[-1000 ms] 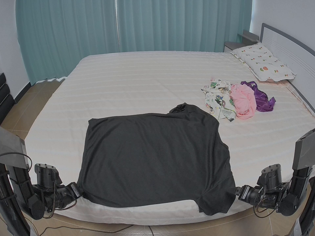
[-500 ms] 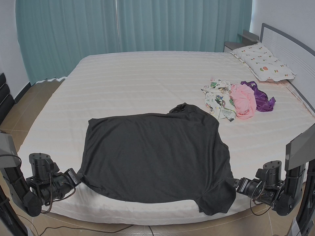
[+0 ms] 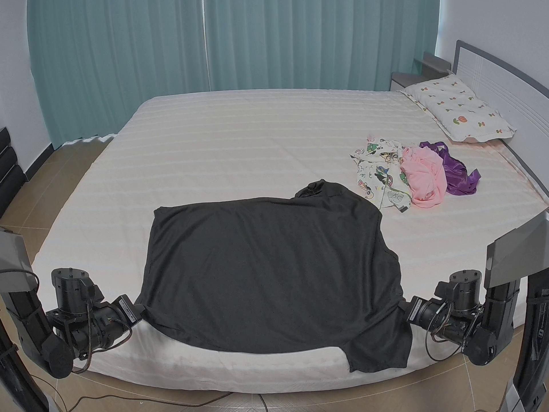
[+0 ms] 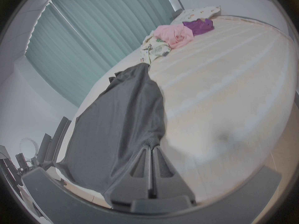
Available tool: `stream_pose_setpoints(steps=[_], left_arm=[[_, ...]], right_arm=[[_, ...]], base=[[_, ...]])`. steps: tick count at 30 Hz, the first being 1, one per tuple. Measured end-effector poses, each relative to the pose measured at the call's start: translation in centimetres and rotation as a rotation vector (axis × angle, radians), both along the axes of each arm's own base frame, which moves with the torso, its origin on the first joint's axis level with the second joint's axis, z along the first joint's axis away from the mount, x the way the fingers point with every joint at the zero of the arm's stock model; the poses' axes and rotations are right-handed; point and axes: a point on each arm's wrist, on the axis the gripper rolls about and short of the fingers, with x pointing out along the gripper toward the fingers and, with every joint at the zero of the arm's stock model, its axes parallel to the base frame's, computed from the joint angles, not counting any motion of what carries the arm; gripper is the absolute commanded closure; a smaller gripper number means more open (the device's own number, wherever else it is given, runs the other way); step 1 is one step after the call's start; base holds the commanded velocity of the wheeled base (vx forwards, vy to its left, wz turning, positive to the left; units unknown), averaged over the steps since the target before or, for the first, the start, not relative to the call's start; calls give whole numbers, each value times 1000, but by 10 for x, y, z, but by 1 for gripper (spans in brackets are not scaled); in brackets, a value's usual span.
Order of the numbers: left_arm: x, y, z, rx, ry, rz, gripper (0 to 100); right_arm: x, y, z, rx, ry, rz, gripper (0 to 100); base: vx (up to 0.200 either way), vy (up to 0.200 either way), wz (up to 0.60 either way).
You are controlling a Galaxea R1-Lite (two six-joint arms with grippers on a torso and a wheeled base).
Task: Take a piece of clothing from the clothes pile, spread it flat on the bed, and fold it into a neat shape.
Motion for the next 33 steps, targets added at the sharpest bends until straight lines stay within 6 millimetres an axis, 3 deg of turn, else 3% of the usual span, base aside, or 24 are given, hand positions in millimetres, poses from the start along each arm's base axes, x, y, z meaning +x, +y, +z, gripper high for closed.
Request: stream_pose_setpoints(steps=[8, 9, 17, 22, 26, 33], left_arm=[[1, 0, -3, 2, 14, 1, 100], [1, 0, -4, 2, 15, 0, 100], [2, 0, -6, 2, 26, 0, 100], [1, 0, -7, 3, 30, -1, 100], [1, 0, -7, 2, 31, -2, 100], [0, 0, -7, 1, 36, -4, 100]], right_arm=[[33, -9, 11, -17, -139, -2, 100], [37, -9, 12, -19, -156, 6, 0], [45, -8, 8, -34, -156, 46, 0], [43, -22, 11, -34, -147, 7, 0], [26, -33, 16, -16, -107, 5, 0], [-28, -40, 11, 87, 113, 112, 0]], base=[[0, 0, 0], [0, 0, 0], [0, 0, 0], [0, 0, 0], [0, 0, 0], [0, 0, 0]])
